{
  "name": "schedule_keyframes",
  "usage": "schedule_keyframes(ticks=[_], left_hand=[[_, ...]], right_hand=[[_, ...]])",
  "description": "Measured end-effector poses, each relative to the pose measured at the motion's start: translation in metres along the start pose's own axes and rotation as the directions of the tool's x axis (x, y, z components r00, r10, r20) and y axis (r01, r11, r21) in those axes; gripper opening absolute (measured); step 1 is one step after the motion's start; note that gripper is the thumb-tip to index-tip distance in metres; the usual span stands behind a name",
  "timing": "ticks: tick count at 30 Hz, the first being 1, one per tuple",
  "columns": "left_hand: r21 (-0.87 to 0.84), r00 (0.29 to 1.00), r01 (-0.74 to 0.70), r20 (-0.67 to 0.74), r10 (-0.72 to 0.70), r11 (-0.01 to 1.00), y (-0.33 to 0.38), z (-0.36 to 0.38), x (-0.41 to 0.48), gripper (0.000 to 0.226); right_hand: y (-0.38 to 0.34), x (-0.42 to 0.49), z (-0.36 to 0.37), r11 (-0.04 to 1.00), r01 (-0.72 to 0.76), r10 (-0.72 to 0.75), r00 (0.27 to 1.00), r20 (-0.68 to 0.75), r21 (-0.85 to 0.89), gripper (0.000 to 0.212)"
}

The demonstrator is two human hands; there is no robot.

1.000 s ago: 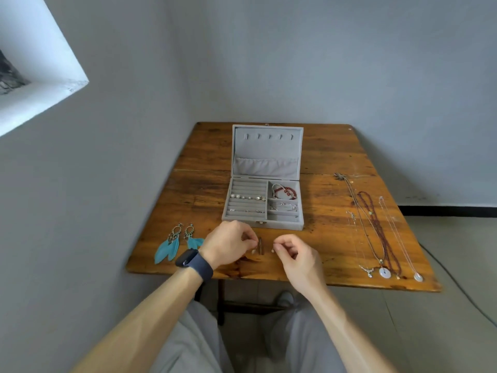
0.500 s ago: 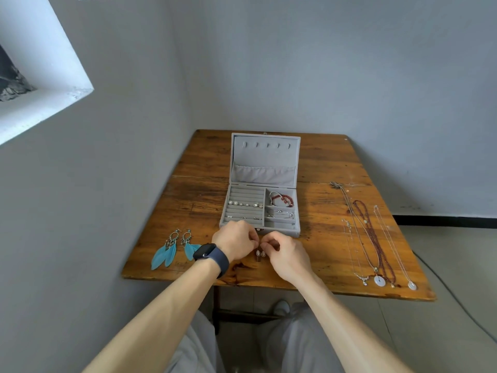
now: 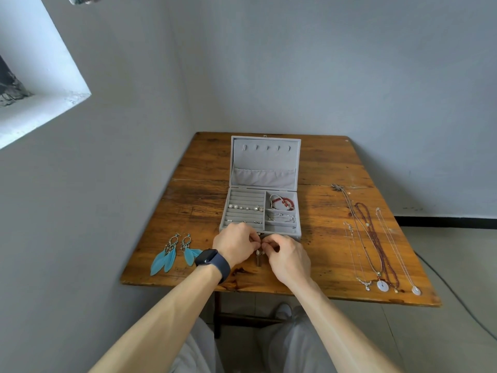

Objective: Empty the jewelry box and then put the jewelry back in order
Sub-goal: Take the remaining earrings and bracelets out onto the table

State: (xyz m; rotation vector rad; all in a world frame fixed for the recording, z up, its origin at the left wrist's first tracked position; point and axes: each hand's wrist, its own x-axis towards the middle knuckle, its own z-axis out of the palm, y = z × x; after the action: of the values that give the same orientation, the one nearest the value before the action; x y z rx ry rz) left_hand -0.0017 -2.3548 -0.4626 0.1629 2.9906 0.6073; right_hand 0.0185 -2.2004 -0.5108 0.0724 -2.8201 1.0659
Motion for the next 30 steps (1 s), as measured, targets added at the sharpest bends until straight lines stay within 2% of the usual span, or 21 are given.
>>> schedule_keyframes(ticks=[13, 19, 21, 24, 27, 30], left_hand=[[-0.004, 1.000, -0.005, -0.005, 0.005, 1.000, 0.001, -0.003, -0.005, 0.020], [-0.050, 0.998, 0.009, -0.066, -0.012, 0.999, -0.002, -0.014, -0.023, 0.020], [-0.059, 0.992, 0.016, -0.123, -0.023, 0.998, -0.005, -0.016, -0.035, 0.021], [-0.071, 0.943, -0.015, -0.333, -0.010, 0.997, -0.016, -0.009, -0.058, 0.022], [0.048, 0.886, 0.031, -0.463, -0.006, 0.998, -0.034, 0.007, -0.078, 0.037], [0.152, 0.915, 0.105, -0.401, -0.035, 0.983, -0.052, 0.022, -0.086, 0.057]], right_hand=[[0.003, -0.001, -0.003, 0.999, 0.005, -0.005, 1.000, 0.001, 0.033, 0.022], [0.003, -0.003, -0.010, 0.995, 0.027, -0.027, 1.000, -0.001, 0.097, 0.019], [0.003, -0.007, -0.015, 0.992, 0.032, -0.033, 0.999, 0.005, 0.126, 0.018], [0.006, -0.016, -0.018, 0.989, 0.033, -0.035, 0.999, 0.018, 0.144, 0.020], [0.010, -0.034, -0.016, 0.995, 0.073, -0.072, 0.997, -0.020, 0.064, 0.023], [0.015, -0.058, -0.008, 0.972, 0.174, -0.189, 0.979, -0.083, -0.159, 0.028]])
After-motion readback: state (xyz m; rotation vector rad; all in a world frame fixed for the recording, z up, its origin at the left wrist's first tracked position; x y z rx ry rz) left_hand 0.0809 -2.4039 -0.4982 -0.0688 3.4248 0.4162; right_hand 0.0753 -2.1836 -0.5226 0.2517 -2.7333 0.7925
